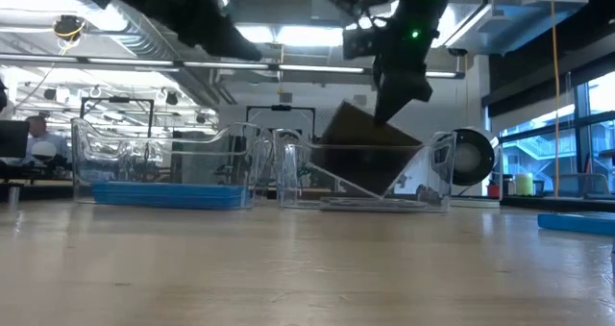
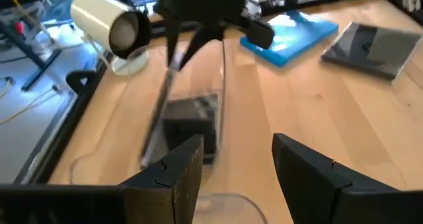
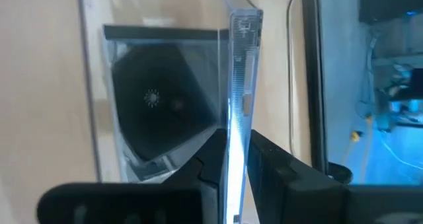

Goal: Pick & place jewel cases by type
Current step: Put the left black CD case into the right transparent bin, then put the black CD case into the right transparent bin

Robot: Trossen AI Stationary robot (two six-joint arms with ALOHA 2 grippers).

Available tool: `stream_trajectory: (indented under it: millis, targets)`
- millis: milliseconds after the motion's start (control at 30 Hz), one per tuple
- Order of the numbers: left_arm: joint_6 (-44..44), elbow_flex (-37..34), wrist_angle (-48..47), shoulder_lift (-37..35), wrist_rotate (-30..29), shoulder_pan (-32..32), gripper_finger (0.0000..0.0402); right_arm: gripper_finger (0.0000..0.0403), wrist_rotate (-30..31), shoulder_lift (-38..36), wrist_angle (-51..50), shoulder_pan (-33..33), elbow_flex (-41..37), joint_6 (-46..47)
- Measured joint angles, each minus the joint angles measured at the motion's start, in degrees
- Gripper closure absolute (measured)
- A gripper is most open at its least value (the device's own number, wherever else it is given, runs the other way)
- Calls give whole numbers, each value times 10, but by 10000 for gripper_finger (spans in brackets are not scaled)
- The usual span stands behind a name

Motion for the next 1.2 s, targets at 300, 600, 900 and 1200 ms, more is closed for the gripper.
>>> stream_trajectory:
  millis: [300,600,900,1200]
  targets:
    - [-71,-40,9,0,-100,-92,227,350,11,70,-58,0,45,52]
    - [-145,-88,32,0,-140,-142,226,349,8,76,-61,11,51,58]
    - [-161,-150,143,0,-153,-166,224,305,-37,77,-58,16,51,47]
    - [-180,-186,184,0,-154,-169,228,279,-32,77,-64,16,51,45]
